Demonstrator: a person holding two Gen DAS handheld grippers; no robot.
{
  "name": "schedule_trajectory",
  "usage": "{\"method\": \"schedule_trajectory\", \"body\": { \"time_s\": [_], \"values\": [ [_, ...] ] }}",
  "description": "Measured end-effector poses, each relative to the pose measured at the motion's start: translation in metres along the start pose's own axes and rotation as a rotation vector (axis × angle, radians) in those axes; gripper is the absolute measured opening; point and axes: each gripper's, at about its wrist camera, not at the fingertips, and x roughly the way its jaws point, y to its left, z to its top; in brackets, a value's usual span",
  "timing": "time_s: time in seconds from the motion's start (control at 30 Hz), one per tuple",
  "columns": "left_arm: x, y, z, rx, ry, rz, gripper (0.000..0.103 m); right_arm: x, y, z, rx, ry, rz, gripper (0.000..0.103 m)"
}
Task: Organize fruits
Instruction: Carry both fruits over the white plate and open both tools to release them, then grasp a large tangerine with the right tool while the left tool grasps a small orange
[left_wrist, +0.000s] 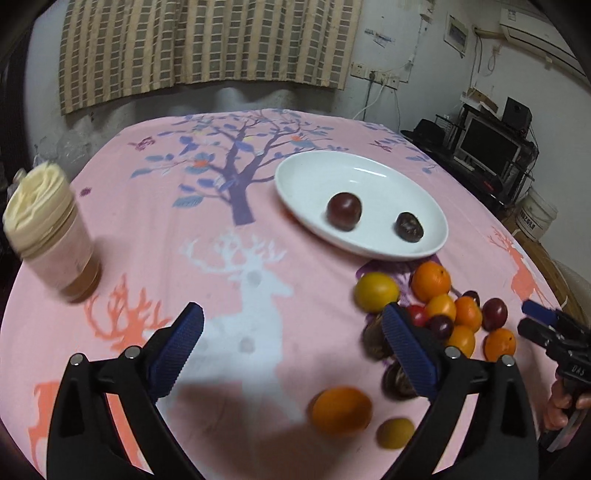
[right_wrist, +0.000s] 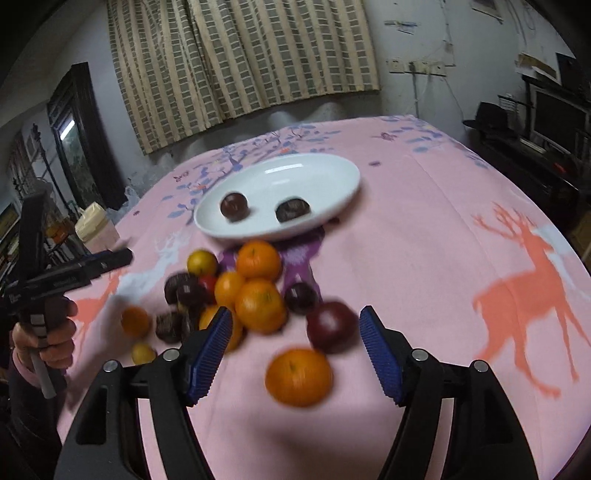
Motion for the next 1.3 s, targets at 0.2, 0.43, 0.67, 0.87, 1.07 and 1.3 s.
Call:
{"method": "schedule_trajectory", "body": {
  "time_s": [0.2, 0.43, 0.67, 0.87, 1.07, 1.3],
  "values": [
    [-0.012, 0.013, -0.020, -0.031, 0.007, -0.038, 0.095, 0.020, 0.006, -0.010, -0.039, 0.078, -0.076, 0.072],
    [-0.019, 0.014, -0.025, -0.033, 0.009, -0.059, 0.095, 0.034, 0.017, -0.011, -0.099, 0.138, -0.096, 0.055],
    [-0.017, 0.001, -0.030, 0.035, 0.056, -0.135, 0.093, 0.026, 0.013, -0.013, -0.086, 0.110, -0.023, 0.043],
    [-0.006, -0.022, -0.043, 0.151, 0.120, -0.145, 0.065, 0.018, 0.005, -0.012, -0.045, 0.072, 0.012, 0.043],
    [0.005, -0.029, -0.049, 0.184, 0.165, -0.136, 0.056, 0.016, 0.004, -0.012, -0.038, 0.055, 0.030, 0.043],
    [0.015, -0.031, -0.053, 0.198, 0.202, -0.137, 0.044, 0.014, 0.005, -0.013, -0.040, 0.045, 0.045, 0.043]
  ]
}}
